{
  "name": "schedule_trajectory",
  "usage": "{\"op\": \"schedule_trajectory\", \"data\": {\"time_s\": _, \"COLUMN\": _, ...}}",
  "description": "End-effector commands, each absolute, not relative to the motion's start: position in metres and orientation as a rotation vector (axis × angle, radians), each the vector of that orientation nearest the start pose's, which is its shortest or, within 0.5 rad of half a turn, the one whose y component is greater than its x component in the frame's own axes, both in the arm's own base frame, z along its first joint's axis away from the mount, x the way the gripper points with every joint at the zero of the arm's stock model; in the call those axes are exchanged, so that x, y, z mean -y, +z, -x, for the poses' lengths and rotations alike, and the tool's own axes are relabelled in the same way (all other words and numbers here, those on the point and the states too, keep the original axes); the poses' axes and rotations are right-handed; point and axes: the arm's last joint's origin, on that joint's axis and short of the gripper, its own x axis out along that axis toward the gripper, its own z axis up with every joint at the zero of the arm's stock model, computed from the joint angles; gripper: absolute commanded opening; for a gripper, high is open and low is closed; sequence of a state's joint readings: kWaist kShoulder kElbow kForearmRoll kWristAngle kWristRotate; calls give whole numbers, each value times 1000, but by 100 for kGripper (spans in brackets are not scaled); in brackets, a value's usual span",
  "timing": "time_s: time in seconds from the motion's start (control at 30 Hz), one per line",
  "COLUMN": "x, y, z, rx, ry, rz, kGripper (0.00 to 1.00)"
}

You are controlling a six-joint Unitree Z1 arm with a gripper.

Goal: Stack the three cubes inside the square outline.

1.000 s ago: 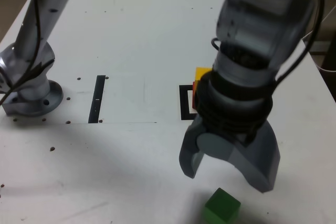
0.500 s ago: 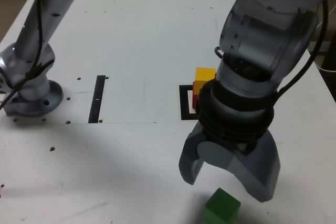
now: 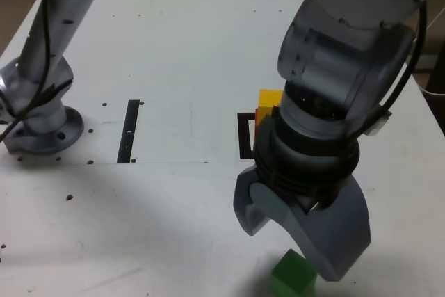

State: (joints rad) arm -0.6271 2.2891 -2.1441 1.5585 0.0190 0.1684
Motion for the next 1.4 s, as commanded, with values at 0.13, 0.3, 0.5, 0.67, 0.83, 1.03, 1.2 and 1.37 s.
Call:
{"op": "schedule_trajectory", "data": {"time_s": 0.13, "x": 257, "y": 272, "z": -356, "rx": -1609, "ry": -591, "rz": -679, "kGripper": 99}}
{"op": "schedule_trajectory", "data": {"time_s": 0.3, "x": 260, "y": 258, "z": -361, "rx": -1628, "ry": -587, "rz": -679, "kGripper": 99}}
{"op": "schedule_trajectory", "data": {"time_s": 0.5, "x": 268, "y": 242, "z": -365, "rx": -1645, "ry": -590, "rz": -677, "kGripper": 98}}
{"op": "schedule_trajectory", "data": {"time_s": 0.67, "x": 273, "y": 230, "z": -367, "rx": -1665, "ry": -597, "rz": -668, "kGripper": 96}}
{"op": "schedule_trajectory", "data": {"time_s": 0.83, "x": 279, "y": 217, "z": -369, "rx": -1679, "ry": -609, "rz": -659, "kGripper": 94}}
{"op": "schedule_trajectory", "data": {"time_s": 1.03, "x": 283, "y": 210, "z": -370, "rx": -1688, "ry": -604, "rz": -649, "kGripper": 86}}
{"op": "schedule_trajectory", "data": {"time_s": 1.2, "x": 282, "y": 209, "z": -369, "rx": -1698, "ry": -574, "rz": -648, "kGripper": 65}}
{"op": "schedule_trajectory", "data": {"time_s": 1.37, "x": 283, "y": 209, "z": -369, "rx": -1690, "ry": -564, "rz": -660, "kGripper": 36}}
